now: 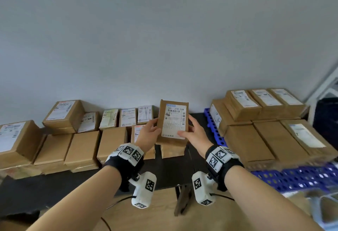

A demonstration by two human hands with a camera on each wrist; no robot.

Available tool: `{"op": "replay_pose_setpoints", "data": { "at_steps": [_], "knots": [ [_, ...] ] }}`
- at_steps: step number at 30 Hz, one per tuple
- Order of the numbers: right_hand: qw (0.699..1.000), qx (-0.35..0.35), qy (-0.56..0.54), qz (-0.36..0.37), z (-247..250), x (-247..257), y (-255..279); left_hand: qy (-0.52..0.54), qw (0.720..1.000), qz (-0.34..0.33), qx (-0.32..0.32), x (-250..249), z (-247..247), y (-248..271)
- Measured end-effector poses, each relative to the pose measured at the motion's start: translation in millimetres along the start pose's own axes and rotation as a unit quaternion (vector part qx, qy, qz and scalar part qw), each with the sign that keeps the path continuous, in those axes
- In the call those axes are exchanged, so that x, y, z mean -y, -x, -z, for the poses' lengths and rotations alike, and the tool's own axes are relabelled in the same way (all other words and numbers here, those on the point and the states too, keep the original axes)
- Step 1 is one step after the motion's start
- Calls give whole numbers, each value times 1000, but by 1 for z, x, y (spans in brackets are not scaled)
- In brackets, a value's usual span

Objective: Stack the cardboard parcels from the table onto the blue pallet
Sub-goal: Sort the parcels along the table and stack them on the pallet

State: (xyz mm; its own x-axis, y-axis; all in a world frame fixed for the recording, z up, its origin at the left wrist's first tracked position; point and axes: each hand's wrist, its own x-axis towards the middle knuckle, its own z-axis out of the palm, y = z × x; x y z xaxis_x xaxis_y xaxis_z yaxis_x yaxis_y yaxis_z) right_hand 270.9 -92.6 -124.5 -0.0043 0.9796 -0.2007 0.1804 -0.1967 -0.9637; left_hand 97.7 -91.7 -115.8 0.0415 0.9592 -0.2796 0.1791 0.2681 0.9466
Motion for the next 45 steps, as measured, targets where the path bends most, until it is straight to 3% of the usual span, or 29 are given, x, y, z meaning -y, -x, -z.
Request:
{"op": "replay_pose_setpoints", "data": {
  "at_steps": [8, 17, 22, 32, 45],
  "knots": [
    [998, -59, -2, 2, 143, -32, 46, 8, 999, -19, 50, -23, -146, 23],
    [998, -63, 15, -17, 315, -73, 91, 39, 996, 29, 72, -32, -321, 50],
    [996, -77, 14, -46, 389, -97, 95, 37, 993, 36, 108, -41, -395, 55],
    [994, -90, 6, -62, 485, -113, 53, 9, 991, 45, 124, -66, -478, -4],
    [995, -54, -2, -88, 550, -130, -13, 31, 991, 98, 84, -67, -551, -55]
  ]
}}
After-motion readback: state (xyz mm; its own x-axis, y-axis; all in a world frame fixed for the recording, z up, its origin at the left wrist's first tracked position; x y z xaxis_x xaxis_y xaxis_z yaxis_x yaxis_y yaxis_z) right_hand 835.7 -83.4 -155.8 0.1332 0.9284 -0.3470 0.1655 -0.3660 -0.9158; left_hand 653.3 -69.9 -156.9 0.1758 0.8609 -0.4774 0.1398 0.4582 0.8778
